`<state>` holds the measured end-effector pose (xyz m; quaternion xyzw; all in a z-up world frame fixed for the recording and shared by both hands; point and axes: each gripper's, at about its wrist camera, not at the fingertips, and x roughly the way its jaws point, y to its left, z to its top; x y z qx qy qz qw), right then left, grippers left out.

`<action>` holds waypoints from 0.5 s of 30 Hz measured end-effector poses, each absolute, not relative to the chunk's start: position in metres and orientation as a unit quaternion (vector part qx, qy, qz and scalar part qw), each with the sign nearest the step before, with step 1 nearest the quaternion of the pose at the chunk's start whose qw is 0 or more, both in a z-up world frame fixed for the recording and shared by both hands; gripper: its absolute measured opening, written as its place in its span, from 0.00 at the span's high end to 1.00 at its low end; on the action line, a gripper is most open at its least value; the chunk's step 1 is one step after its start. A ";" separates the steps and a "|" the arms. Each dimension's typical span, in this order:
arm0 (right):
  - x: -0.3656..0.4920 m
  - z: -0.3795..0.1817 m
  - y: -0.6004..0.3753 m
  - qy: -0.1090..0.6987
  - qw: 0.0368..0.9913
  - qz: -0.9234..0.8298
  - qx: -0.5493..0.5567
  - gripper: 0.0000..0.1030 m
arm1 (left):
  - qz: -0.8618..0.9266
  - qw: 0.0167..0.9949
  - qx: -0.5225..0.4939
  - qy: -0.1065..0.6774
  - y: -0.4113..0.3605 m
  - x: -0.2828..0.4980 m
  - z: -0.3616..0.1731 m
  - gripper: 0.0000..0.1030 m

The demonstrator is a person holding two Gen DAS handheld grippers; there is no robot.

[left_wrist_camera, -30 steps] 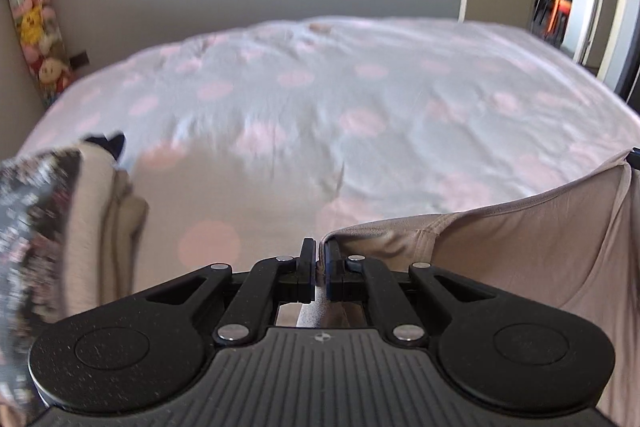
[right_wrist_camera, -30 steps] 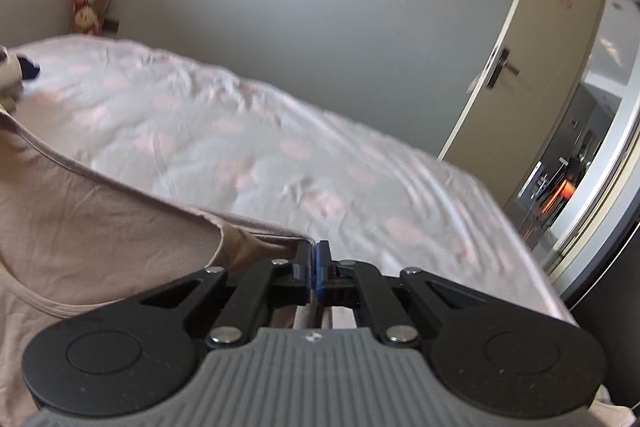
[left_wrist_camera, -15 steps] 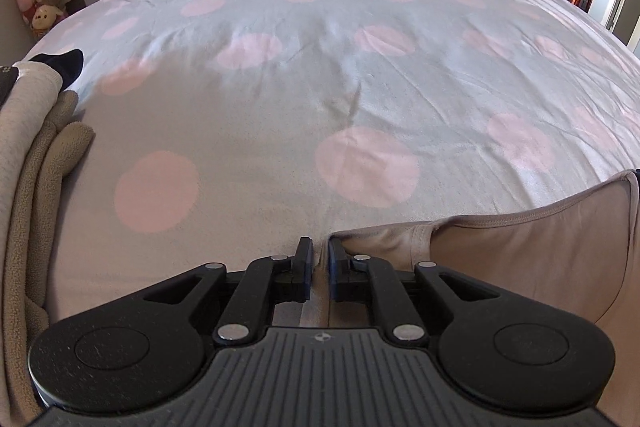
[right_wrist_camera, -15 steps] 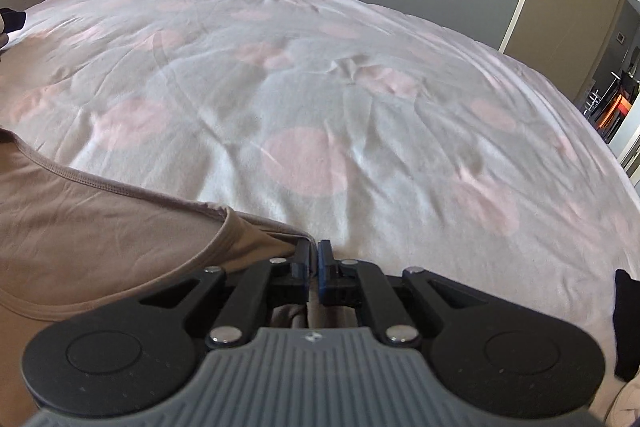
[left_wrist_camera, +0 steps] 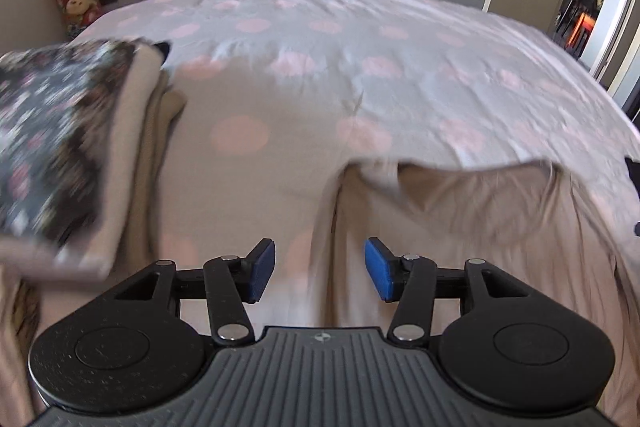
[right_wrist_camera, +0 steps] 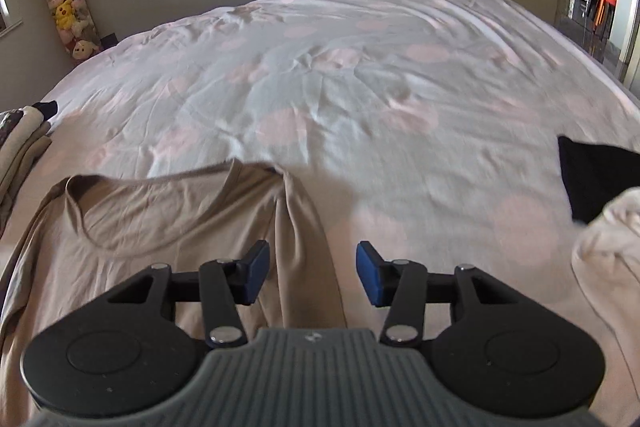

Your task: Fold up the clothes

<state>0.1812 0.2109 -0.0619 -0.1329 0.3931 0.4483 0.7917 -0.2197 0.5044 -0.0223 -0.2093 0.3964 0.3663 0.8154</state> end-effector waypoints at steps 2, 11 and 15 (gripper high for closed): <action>0.169 -0.063 0.177 0.414 0.787 0.439 -0.132 0.57 | 0.370 0.807 -0.222 0.404 0.483 -0.245 -0.021 0.54; 0.128 -0.083 0.059 0.525 0.757 0.373 -0.110 0.57 | 0.388 0.772 -0.283 0.416 0.401 -0.333 -0.040 0.54; 0.116 -0.094 0.041 0.555 0.742 0.360 -0.109 0.57 | 0.399 0.766 -0.284 0.416 0.377 -0.355 -0.045 0.53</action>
